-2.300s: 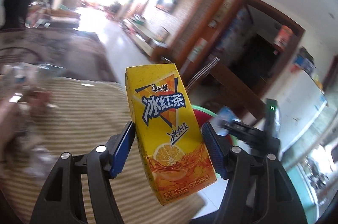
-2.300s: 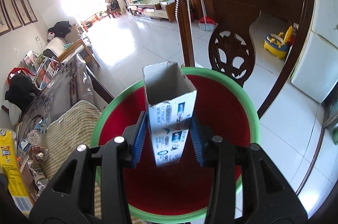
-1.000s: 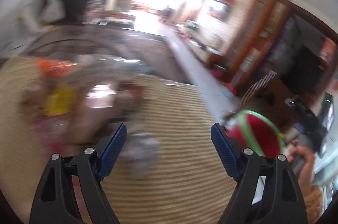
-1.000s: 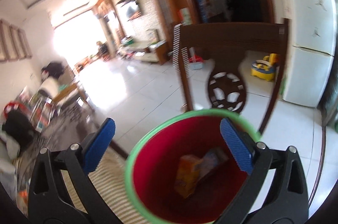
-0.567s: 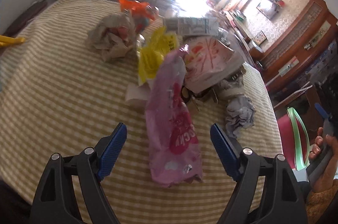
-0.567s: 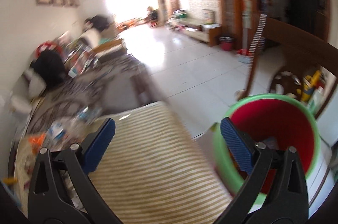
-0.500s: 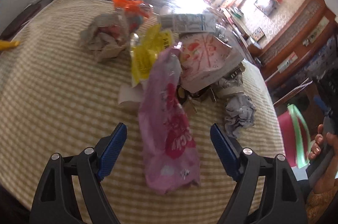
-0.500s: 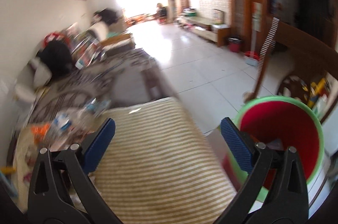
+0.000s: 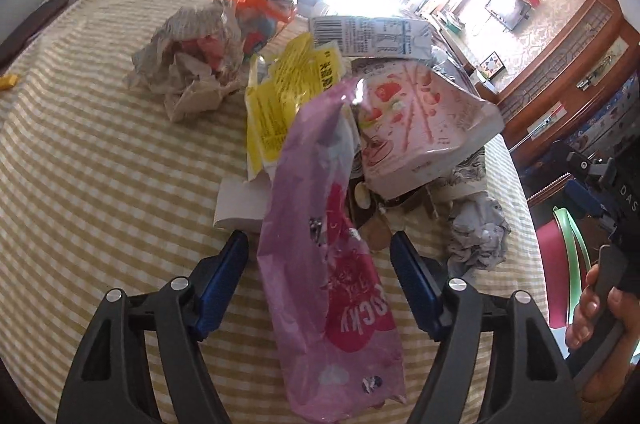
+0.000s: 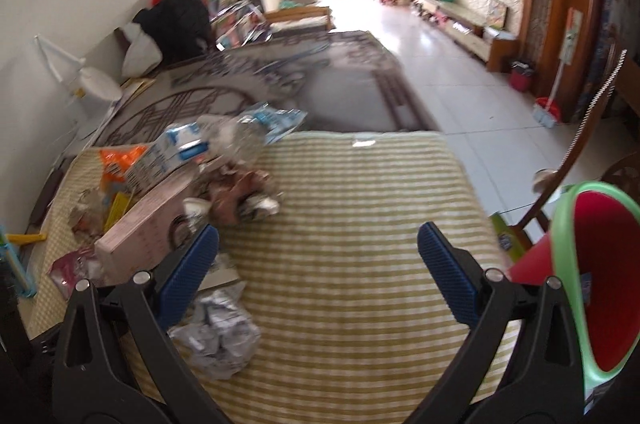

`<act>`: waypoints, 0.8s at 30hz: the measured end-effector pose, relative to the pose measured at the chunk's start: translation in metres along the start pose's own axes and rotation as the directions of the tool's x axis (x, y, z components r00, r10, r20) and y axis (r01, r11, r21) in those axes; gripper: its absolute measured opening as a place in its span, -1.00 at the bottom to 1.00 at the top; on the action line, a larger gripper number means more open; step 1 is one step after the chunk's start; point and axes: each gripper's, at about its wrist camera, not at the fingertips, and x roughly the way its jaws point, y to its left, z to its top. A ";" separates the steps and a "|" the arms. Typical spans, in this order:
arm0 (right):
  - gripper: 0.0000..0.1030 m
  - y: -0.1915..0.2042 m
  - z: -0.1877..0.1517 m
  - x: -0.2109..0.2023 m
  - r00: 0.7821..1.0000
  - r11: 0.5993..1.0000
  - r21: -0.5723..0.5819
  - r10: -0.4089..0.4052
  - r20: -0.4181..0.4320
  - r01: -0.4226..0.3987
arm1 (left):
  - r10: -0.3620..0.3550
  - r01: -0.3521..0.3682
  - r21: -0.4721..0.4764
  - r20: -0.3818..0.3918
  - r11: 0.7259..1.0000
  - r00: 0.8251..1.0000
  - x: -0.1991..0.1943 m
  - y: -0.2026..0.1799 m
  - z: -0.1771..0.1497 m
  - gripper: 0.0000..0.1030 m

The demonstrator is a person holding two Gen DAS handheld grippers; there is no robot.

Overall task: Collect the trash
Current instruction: 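Return both tools to the table and grasp the pink snack bag with the left tool, then grasp the pink strawberry carton with the right tool while the left tool holds the pink bag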

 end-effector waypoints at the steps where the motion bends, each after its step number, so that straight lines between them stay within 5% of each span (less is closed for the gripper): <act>1: 0.91 0.003 0.000 0.002 1.000 1.000 -0.002 0.010 -0.006 -0.010 | -0.002 0.002 -0.001 0.001 1.000 1.000 -0.001 0.000 -0.002 0.35; 5: 0.91 0.008 -0.001 0.011 0.996 0.997 0.014 0.074 -0.039 -0.073 | -0.018 0.018 0.011 0.004 1.000 1.000 -0.004 -0.004 -0.005 0.35; 6: 0.91 0.008 -0.001 0.013 0.995 0.996 0.020 0.086 -0.048 -0.085 | -0.020 0.020 0.024 0.003 1.000 1.000 -0.003 -0.007 -0.006 0.27; 7: 0.91 0.009 -0.001 0.017 0.993 0.994 0.028 0.103 -0.062 -0.101 | -0.021 0.021 0.030 0.000 0.999 1.000 -0.003 -0.008 -0.007 -0.04; 12: 0.91 0.020 -0.007 0.031 0.986 0.993 0.011 0.122 -0.116 -0.122 | -0.012 0.011 0.047 0.016 0.999 1.000 -0.005 -0.010 -0.010 -0.47; 21: 0.90 0.039 -0.010 0.053 0.968 0.983 -0.013 0.180 -0.173 -0.185 | -0.016 0.010 0.034 0.196 0.999 0.981 -0.039 -0.005 -0.003 -0.63; 24: 0.46 0.042 -0.011 0.060 0.968 0.984 -0.026 0.169 -0.186 -0.177 | -0.024 0.016 0.044 0.204 0.999 0.979 -0.040 -0.007 -0.002 -0.63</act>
